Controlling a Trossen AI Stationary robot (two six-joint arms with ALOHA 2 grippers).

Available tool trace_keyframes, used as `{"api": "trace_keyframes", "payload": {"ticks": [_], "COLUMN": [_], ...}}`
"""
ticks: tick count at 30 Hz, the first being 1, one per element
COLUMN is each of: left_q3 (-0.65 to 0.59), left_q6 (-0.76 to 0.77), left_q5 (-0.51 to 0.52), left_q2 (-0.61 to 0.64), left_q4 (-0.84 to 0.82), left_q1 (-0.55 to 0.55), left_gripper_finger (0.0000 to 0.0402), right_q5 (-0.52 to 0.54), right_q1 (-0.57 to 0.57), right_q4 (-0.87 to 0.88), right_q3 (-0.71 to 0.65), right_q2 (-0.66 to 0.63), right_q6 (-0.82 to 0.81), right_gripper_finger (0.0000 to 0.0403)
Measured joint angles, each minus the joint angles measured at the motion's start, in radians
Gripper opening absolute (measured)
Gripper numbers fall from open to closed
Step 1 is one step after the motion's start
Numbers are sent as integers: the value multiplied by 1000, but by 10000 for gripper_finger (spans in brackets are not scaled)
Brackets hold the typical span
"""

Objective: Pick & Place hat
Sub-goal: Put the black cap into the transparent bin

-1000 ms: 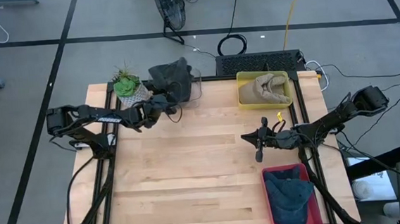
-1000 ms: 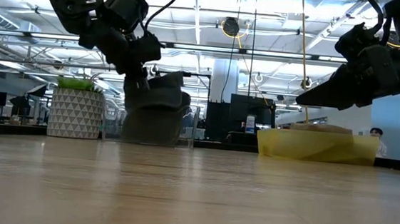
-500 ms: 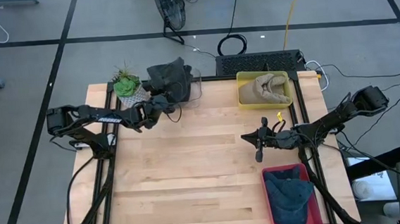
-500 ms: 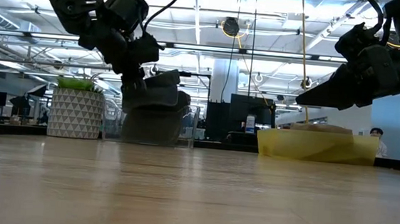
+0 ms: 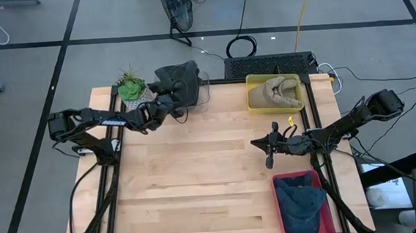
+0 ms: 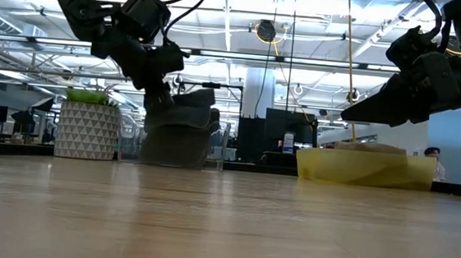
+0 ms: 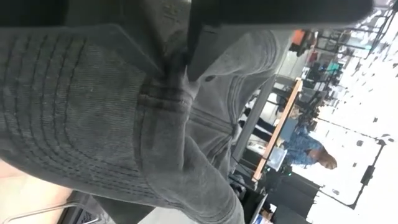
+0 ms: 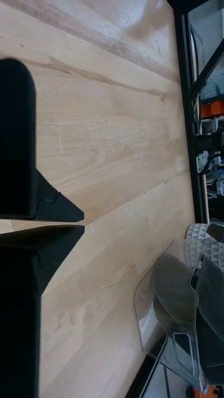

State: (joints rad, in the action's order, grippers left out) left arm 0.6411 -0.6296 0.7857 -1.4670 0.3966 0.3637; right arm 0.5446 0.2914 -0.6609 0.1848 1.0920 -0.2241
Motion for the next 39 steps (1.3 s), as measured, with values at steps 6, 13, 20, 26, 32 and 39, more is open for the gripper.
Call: {"api": "trace_keyframes", "payload": {"ticks": [6,13,20,26,32,39], "left_q3": [-1,-1,-1,-1,-1,-1], "left_q6": [-1,4,6,-5,-21,-78], "left_q5": [71,126,102,53,71,87], "left_q2": [0,2,2,2,3,3], "left_q4": [18,60,33,31,23,24], "left_q1": [-13,-9,-4,-23,-62,-113], "left_gripper_finger": [121,136,136,136,136,136], "right_q5": [0,0,0,0,0,0], "right_q1": [0,0,0,0,0,0], "right_q4": [1,0,0,2,10,10], "right_q3": [0,0,0,0,0,0], "right_q2": [0,0,0,0,0,0], "right_q6": [0,0,0,0,-4,-4], "right_gripper_finger": [0,0,0,0,0,0]}}
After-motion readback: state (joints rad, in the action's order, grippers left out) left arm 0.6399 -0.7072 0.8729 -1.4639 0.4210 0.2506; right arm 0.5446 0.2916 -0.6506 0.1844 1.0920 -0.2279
